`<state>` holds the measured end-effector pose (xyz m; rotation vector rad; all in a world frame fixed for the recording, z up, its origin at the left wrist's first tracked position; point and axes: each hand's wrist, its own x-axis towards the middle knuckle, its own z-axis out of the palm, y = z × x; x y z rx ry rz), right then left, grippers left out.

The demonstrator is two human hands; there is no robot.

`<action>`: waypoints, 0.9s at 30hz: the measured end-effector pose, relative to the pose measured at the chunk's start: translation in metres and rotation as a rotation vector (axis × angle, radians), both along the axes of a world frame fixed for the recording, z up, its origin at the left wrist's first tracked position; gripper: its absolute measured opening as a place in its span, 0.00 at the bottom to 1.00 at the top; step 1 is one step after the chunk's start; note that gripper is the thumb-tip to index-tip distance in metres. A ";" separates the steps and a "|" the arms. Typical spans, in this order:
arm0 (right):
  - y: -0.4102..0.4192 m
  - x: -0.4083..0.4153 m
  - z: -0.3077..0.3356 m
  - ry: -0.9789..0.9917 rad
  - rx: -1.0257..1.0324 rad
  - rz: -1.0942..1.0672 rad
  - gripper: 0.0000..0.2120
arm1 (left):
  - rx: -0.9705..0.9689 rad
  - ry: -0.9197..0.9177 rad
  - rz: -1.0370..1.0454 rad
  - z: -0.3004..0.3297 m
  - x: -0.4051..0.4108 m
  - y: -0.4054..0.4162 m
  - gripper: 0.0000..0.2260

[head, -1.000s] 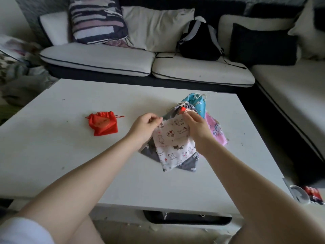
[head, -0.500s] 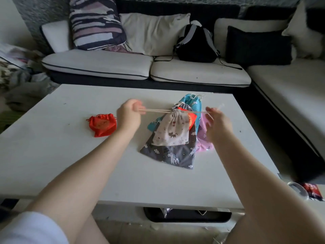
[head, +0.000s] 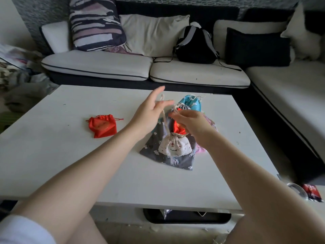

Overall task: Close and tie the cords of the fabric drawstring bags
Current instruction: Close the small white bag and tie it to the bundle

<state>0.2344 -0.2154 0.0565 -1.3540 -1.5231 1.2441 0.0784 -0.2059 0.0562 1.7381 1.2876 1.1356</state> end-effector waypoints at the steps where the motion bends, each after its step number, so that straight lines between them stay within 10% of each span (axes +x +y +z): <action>1: -0.002 -0.005 0.003 -0.071 0.052 0.041 0.10 | 0.042 0.048 -0.020 0.003 0.004 -0.002 0.20; 8: -0.002 -0.015 0.017 0.141 0.063 -0.002 0.13 | -0.038 -0.169 0.060 0.000 0.010 -0.011 0.27; 12: 0.001 -0.015 0.025 0.306 0.032 -0.007 0.13 | -0.264 -0.283 -0.092 -0.010 0.010 -0.023 0.12; 19: 0.006 -0.004 0.004 0.095 -0.061 -0.191 0.12 | -0.355 -0.415 0.054 -0.024 0.005 -0.016 0.13; 27: -0.005 -0.008 0.016 0.355 -0.209 -0.183 0.16 | -0.490 -0.167 0.060 -0.037 0.000 -0.017 0.12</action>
